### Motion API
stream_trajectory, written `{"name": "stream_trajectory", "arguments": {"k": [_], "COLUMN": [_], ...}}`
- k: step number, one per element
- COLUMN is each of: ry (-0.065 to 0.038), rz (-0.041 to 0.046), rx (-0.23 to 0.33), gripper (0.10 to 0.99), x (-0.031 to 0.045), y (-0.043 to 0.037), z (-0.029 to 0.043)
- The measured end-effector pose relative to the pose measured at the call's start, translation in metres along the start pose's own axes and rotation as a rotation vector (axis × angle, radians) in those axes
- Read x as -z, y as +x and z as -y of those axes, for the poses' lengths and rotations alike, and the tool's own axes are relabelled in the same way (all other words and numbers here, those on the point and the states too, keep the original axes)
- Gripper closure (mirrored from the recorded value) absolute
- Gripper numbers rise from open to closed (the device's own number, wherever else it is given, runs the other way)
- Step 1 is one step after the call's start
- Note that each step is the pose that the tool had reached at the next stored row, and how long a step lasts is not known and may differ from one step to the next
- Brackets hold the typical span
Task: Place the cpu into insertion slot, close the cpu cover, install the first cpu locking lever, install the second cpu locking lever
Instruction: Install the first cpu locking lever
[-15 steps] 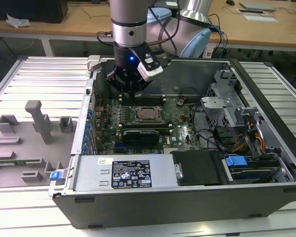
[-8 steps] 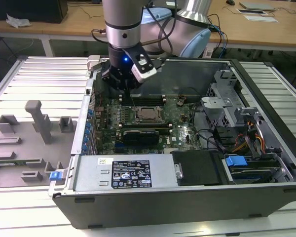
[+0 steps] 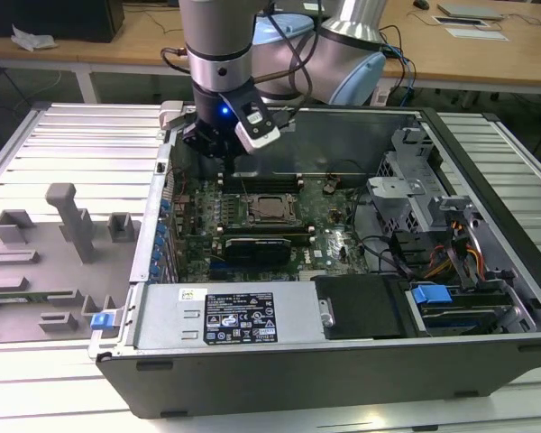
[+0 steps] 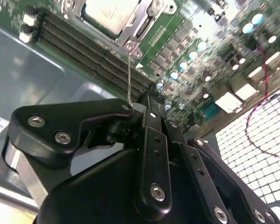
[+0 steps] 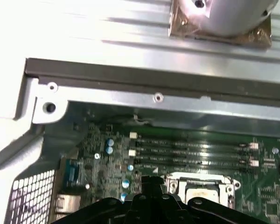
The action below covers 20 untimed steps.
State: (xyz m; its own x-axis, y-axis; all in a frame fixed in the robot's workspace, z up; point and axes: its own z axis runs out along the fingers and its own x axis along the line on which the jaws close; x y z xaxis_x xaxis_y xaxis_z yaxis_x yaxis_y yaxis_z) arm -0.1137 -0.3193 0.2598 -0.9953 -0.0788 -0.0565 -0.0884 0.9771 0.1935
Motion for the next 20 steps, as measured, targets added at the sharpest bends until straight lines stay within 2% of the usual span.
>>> {"name": "stream_trajectory", "arguments": {"k": [1, 3, 6, 11, 19, 20], "ry": [-0.005, -0.008, -0.008, -0.008, -0.008, -0.008], "rz": [0.0006, 0.0007, 0.0006, 0.0007, 0.0008, 0.0007], "rx": [0.000, 0.000, 0.000, 0.000, 0.000, 0.000], "gripper": [0.980, 0.980, 0.980, 0.980, 0.980, 0.980], "x": [-0.0019, -0.0047, -0.0054, -0.0064, -0.0083, -0.0088], "y": [0.0001, 0.0003, -0.0019, -0.0103, -0.0328, -0.0388], "z": [0.0004, 0.0010, 0.0013, 0.0022, 0.0044, 0.0049]}}
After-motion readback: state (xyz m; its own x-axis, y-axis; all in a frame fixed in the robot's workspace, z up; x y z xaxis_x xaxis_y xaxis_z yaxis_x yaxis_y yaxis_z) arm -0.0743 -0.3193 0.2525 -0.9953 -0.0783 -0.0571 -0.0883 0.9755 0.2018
